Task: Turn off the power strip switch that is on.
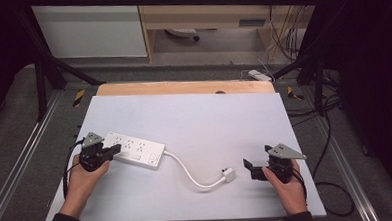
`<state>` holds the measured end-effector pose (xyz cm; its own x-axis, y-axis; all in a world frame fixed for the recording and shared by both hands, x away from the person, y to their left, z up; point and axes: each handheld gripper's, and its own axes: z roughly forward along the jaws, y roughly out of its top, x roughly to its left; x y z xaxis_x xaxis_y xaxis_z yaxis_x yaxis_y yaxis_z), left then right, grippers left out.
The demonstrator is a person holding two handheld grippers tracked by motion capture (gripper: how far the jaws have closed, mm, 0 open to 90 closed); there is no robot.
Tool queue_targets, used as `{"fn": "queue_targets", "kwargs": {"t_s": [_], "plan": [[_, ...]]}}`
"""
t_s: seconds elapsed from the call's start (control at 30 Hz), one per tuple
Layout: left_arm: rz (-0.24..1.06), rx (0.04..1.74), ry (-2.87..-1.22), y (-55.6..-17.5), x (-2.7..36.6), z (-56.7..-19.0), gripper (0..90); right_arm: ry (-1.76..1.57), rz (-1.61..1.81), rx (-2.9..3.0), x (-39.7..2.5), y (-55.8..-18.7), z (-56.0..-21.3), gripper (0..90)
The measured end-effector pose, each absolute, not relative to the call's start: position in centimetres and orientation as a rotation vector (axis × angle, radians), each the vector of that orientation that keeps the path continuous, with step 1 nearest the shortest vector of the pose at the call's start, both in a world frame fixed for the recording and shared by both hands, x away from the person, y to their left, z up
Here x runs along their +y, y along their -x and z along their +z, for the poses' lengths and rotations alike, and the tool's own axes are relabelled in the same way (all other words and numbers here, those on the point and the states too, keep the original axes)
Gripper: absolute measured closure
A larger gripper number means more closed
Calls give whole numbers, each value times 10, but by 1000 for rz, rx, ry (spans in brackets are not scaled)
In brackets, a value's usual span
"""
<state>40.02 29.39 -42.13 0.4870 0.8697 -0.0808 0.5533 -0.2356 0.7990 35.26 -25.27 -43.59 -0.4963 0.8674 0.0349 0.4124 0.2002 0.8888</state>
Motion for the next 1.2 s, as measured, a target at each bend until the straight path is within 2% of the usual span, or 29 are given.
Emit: {"fn": "queue_targets", "kwargs": {"t_s": [1.2], "plan": [[484, 1198, -1958, -405, 294, -431, 898, -1190, 1244, 2005, -252, -353, -436, 35]]}}
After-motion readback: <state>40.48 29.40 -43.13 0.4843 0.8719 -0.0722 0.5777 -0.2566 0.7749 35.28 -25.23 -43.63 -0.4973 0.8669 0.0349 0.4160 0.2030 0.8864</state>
